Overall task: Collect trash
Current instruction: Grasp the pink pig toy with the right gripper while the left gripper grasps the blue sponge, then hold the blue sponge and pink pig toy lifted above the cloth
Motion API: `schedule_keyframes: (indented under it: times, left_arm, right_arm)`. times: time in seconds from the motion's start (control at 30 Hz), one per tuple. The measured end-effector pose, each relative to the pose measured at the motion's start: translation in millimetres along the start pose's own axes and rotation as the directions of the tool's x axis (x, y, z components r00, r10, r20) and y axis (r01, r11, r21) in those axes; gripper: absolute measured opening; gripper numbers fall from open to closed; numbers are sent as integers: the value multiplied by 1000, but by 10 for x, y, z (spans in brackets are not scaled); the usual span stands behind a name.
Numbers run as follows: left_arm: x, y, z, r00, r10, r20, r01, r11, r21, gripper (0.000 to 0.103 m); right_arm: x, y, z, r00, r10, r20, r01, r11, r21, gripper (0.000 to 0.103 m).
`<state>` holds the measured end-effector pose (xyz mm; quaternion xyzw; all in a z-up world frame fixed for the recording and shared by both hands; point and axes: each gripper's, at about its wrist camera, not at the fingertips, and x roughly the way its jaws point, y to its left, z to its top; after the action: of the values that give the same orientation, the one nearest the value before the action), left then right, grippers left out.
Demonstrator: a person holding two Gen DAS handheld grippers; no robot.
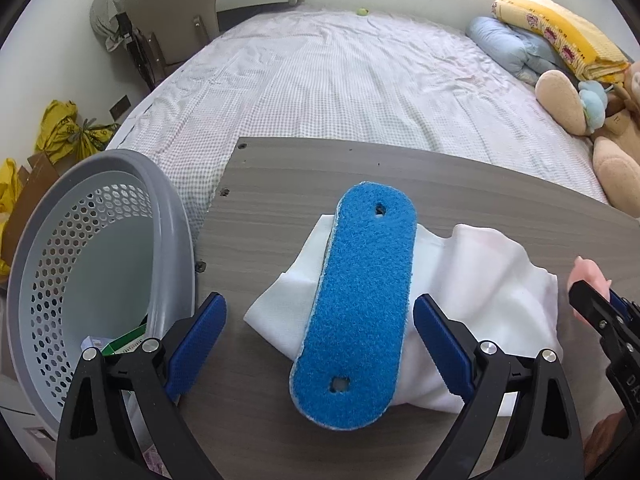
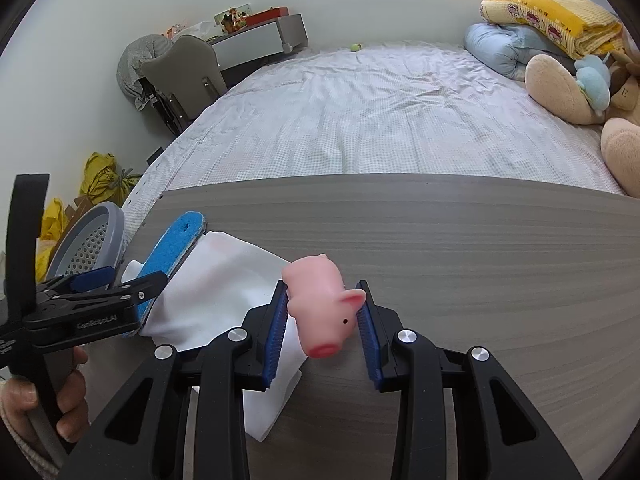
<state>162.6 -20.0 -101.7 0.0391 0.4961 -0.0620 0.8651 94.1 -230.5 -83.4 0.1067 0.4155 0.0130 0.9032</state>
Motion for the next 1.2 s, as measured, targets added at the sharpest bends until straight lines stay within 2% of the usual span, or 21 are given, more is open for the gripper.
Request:
schedule_keyframes:
  times: [0.07,0.13,0.27,0.33,0.37,0.6,0.67,0.7,0.77,0.9,1.2]
  left_arm:
    - [29,-4,-2,1000,1,0,-1,1000,-1,91]
    - [51,-10,-5,1000,-10,-1,10,1000,-3,83]
    - [63,-34,-12,1000,-22,1,22,1000,9,74]
    - [40,-59,-16,999,-38,11,38,999,18,58]
    - [32,-69,-12,999,-45,13,44,999,22,53]
    - [-81,-41,-39,996,-87,13,87,996,7,49]
    - [-151,-36,-62,995,-93,24,93,996,5,45]
    - [-194,-28,-72,994,-105,27,105,994,6,28]
    - [-249,-26,-78,994,-106,33,105,994,8,24]
    - [-290,-8,-136,993,-113,29,113,994,5,24]
    - [-275,-60,-227,997,-78,15,78,997,17,24]
  right_arm:
    - [-2,-16,1,1000,6,2,-6,1000,7,33]
    - [-6,-38,-1,1000,11,4,-11,1000,12,33]
    - [-13,-64,-17,1000,16,6,-16,1000,21,33]
    - [-19,-73,-24,1000,19,7,-20,999,26,33]
    - [-21,-81,-28,1000,20,7,-20,999,27,33]
    - [-70,-65,-41,1000,25,13,-25,999,23,33]
    - [-87,-49,-52,1000,25,16,-25,999,19,33]
    - [-93,-39,-49,1000,26,16,-26,999,18,33]
    - [-111,-15,-45,999,29,19,-29,999,14,33]
    - [-142,34,-51,999,40,20,-40,999,3,33]
    - [-275,106,-59,996,72,46,-72,997,-10,33]
